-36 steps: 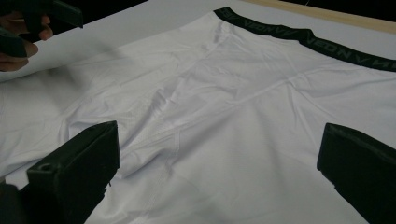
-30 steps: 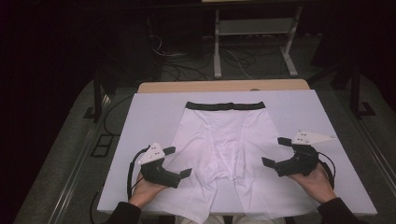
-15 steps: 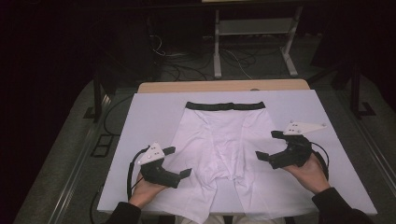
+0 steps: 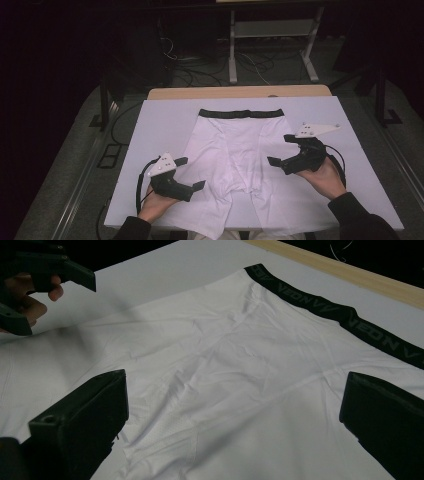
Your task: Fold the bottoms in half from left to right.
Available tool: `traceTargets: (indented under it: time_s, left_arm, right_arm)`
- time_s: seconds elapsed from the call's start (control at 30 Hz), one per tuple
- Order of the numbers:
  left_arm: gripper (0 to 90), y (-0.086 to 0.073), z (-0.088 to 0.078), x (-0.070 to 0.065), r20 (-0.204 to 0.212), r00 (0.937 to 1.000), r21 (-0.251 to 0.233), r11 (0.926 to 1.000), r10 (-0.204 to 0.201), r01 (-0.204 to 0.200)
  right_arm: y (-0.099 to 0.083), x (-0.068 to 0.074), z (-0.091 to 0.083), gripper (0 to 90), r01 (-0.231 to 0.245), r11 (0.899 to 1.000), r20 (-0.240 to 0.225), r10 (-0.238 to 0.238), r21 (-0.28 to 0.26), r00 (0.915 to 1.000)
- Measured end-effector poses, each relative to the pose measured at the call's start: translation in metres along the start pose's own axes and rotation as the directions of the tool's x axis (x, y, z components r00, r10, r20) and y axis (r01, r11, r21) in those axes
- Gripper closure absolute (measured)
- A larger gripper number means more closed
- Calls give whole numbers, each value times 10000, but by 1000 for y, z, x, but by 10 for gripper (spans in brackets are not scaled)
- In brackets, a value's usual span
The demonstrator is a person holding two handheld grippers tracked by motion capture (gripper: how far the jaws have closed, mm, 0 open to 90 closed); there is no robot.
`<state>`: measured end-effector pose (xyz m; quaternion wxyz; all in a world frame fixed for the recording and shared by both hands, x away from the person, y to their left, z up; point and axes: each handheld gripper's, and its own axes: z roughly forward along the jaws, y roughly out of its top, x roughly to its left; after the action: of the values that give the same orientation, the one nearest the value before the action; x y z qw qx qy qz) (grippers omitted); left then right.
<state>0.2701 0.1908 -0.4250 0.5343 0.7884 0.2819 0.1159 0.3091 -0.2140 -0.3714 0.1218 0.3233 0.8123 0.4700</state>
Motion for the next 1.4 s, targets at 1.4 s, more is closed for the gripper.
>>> traceTargets:
  time_s: [1.4]
  left_arm:
    - [0, -1, -1, 4, -62, 10000, 49, 10000, -58, 58]
  right_arm:
    - [52, 0, 66, 0, 496, 9971, -613, -460, 580, 9971]
